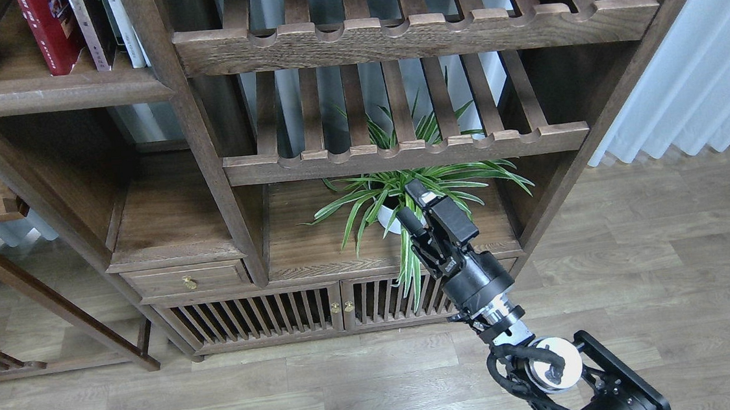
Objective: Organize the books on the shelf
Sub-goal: 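Place the white book on the upper shelf and release the left gripper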
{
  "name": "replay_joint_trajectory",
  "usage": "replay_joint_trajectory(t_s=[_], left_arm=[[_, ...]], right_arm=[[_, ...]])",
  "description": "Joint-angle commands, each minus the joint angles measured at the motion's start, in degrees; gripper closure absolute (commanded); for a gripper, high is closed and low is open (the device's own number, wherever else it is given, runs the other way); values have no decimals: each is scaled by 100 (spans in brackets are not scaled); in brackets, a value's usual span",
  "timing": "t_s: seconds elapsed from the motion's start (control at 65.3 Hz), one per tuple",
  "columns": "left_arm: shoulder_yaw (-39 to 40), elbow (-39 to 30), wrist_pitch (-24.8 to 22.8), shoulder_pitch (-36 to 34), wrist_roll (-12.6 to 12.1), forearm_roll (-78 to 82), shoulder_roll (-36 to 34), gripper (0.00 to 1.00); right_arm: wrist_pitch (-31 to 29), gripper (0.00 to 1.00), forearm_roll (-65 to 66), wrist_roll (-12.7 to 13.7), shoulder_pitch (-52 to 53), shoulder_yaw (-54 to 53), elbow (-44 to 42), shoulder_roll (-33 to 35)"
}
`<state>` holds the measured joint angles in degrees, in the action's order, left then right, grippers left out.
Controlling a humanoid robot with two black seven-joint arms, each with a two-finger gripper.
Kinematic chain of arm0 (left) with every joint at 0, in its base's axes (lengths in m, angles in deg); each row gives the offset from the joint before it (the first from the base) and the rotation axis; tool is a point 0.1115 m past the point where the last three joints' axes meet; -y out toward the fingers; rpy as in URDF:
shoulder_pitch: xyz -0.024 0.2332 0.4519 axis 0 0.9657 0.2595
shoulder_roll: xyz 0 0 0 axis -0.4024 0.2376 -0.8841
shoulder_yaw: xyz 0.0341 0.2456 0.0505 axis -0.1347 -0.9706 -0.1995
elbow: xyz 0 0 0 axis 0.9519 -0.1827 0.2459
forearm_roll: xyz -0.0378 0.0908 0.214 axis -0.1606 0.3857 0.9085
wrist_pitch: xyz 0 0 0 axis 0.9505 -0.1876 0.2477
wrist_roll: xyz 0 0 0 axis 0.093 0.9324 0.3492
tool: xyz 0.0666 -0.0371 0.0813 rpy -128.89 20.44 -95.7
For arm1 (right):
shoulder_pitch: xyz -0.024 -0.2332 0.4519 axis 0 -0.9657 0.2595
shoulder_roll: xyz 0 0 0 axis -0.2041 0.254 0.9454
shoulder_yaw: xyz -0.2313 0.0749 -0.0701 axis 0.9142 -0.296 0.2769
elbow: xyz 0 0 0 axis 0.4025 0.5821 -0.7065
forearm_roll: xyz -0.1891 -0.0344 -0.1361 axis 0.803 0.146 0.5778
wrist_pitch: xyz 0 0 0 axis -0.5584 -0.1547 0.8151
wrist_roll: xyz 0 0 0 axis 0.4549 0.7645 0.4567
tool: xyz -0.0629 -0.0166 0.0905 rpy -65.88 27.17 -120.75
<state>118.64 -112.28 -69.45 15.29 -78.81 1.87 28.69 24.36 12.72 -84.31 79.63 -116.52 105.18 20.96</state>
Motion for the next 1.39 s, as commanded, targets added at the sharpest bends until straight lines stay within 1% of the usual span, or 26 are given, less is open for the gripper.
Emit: replay_joint_trajectory(t_s=[0.0, 0.168, 0.321, 0.429, 0.673, 0.98, 1.377], left_arm=[[19, 68, 0, 1, 86, 169, 117, 94], [45, 200, 0, 1, 113, 512, 319, 94], [142, 375, 0, 1, 192, 802, 600, 94], [168, 533, 0, -69, 192, 1004, 802, 94], [186, 903, 0, -245, 210, 1189, 1013, 93], [186, 1166, 0, -535, 210, 1496, 1338, 93], [177, 1439, 0, -702, 210, 1892, 1672, 93]], right_arm=[[-3, 15, 36, 0, 0, 0, 0, 0], [-12, 15, 36, 0, -9, -8, 0, 0], [-12, 15, 36, 0, -9, -8, 0, 0], [-56, 15, 36, 0, -17, -8, 0, 0], [-82, 15, 36, 0, -17, 0, 0, 0], [-100, 15, 27, 0, -26, 0, 0, 0], [-143, 15, 27, 0, -61, 27, 0, 0]])
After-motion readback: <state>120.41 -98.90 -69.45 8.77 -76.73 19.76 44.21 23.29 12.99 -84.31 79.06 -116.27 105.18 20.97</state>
